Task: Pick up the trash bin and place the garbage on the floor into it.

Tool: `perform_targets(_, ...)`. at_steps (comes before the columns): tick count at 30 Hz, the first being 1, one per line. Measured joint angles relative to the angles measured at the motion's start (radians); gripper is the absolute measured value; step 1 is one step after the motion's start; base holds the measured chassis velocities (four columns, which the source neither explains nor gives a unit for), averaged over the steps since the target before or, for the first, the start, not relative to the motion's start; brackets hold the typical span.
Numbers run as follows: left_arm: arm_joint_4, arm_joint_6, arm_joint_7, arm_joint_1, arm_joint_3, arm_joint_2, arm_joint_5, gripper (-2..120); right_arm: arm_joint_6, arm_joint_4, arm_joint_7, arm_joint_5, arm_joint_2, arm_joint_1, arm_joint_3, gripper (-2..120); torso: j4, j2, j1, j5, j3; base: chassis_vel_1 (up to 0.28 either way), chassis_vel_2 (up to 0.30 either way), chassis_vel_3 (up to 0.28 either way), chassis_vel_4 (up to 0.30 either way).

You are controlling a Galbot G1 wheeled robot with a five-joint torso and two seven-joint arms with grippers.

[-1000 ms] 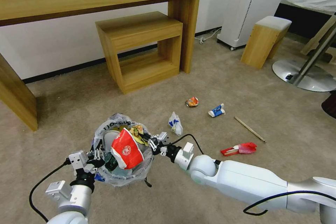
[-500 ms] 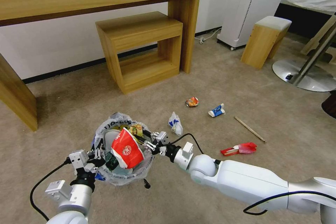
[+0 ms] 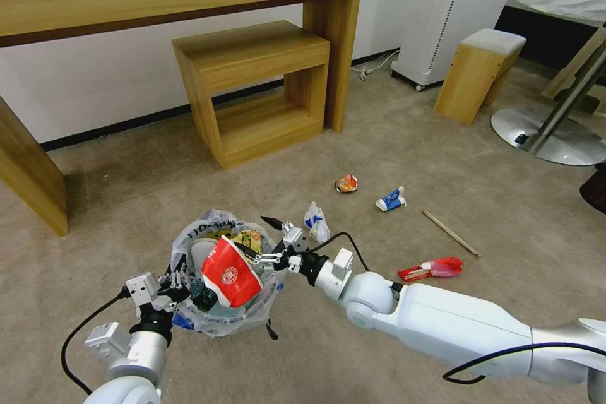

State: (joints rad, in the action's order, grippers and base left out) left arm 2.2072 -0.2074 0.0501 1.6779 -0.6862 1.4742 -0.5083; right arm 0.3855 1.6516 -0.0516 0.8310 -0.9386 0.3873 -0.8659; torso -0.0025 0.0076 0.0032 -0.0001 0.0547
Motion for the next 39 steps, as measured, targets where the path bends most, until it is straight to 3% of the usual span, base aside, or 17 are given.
perform_targets(13,-0.018,0.000,0.000,-0.005,0.000,0.000,0.002,3,-0.057,0.012,-0.115,0.001,0.003,0.069,0.156,100,0.0001,0.000,0.000,0.0000,0.000,0.000,0.000,0.000,0.000)
perform_targets(20,-0.047,0.004,-0.003,-0.015,0.000,-0.001,0.011,3,-0.159,-0.061,-0.342,-0.103,0.031,0.147,0.319,100,0.0001,0.000,0.000,0.0003,0.000,0.000,0.000,0.000,0.000)
perform_targets(28,-0.068,0.006,-0.004,-0.027,0.006,-0.010,0.013,3,-0.094,-0.104,-0.331,-0.247,0.086,0.277,0.509,100,-0.0001,0.000,0.000,0.0003,0.000,0.000,0.000,0.000,0.000)
perform_targets(39,-0.093,0.008,-0.011,-0.032,0.009,-0.030,0.008,3,-0.031,-0.073,-0.283,-0.320,0.143,0.519,0.741,100,0.0000,0.000,0.000,0.0005,0.000,0.000,0.000,0.000,0.000)
